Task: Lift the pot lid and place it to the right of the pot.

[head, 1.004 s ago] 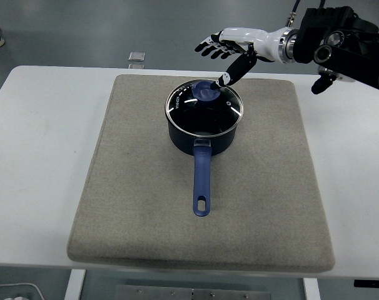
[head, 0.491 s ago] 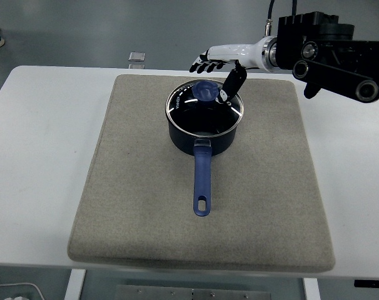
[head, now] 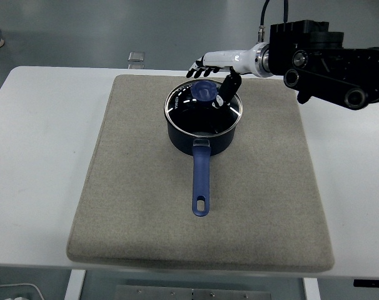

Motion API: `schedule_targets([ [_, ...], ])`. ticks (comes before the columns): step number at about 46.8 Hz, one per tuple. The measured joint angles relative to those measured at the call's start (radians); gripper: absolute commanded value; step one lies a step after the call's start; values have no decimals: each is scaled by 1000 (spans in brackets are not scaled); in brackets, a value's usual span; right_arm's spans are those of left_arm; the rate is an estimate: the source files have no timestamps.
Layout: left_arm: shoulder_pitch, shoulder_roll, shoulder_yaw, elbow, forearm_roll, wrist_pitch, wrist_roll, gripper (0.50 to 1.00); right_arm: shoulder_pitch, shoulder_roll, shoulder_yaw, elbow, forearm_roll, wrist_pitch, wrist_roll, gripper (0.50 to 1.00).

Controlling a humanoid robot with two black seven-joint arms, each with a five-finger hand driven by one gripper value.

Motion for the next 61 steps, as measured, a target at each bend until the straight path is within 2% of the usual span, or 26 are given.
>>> schedule_targets([
  [8,0,0,0,0,0,0,0,1000,-2,2,-1,-1,-14,-3,0,801],
  [21,0,0,0,0,0,0,0,1000,-2,2,-2,-2,-37,-2,0,793],
  [33,0,0,0,0,0,0,1,1000,0,2,-5,-2,-39,0,1,693],
  [48,0,0,0,0,0,0,0,1000,2,1,-12,-3,-41,0,2,619],
  [61,0,0,0,0,0,0,0,1000,16,-3,-12,-3,-39,4,1,605],
])
